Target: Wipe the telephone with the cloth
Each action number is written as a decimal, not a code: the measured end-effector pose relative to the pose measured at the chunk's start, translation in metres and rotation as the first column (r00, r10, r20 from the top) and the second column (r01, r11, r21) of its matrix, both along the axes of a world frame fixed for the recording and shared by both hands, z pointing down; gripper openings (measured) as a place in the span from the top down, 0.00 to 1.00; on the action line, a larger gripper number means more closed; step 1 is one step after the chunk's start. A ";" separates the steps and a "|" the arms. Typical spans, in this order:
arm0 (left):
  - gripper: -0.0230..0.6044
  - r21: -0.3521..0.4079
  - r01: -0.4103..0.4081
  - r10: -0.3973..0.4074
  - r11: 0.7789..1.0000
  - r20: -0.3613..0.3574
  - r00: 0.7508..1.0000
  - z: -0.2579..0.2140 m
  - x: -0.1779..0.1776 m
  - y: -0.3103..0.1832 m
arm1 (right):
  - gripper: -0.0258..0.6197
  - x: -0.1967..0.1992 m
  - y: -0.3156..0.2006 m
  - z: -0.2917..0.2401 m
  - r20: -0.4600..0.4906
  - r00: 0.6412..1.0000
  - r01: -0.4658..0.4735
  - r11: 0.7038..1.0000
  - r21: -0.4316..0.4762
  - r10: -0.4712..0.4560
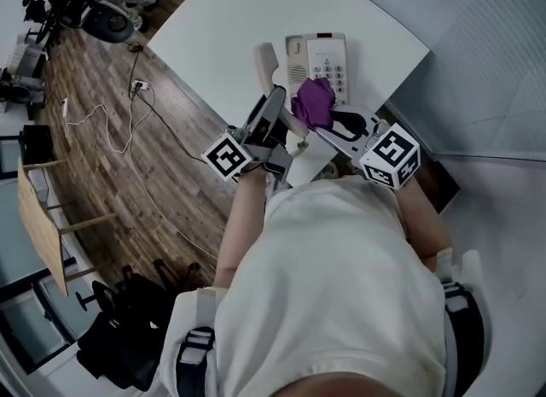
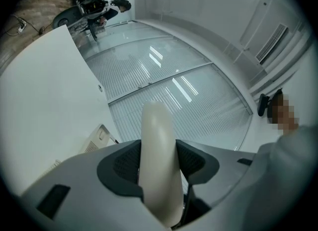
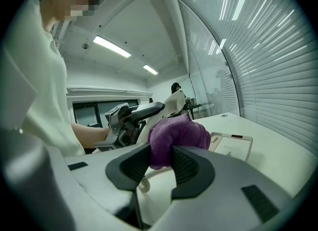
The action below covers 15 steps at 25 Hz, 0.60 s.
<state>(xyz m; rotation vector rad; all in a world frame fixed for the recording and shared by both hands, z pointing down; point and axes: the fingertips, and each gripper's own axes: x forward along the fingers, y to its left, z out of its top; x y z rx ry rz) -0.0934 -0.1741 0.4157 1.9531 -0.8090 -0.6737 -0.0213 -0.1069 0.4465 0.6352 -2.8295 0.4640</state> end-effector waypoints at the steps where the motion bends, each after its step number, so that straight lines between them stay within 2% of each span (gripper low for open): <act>1: 0.61 0.000 0.004 -0.004 1.000 0.002 1.000 0.000 -0.001 -0.002 | 0.76 0.001 0.000 0.002 -0.001 1.000 -0.001 1.000 -0.005 0.001; 5: 0.61 0.006 0.015 -0.015 1.000 0.013 1.000 0.001 0.000 -0.008 | 0.76 0.006 0.004 0.011 -0.015 1.000 0.003 1.000 -0.020 -0.003; 11: 0.61 -0.028 0.043 -0.043 0.999 0.014 0.999 0.006 -0.007 -0.022 | 0.76 0.007 0.001 0.018 -0.041 0.999 0.002 0.999 -0.035 -0.003; 15: 0.61 -0.037 0.057 -0.055 0.998 0.050 0.997 0.013 -0.007 -0.029 | 0.76 0.014 -0.002 0.022 -0.050 0.998 -0.026 0.999 -0.041 0.024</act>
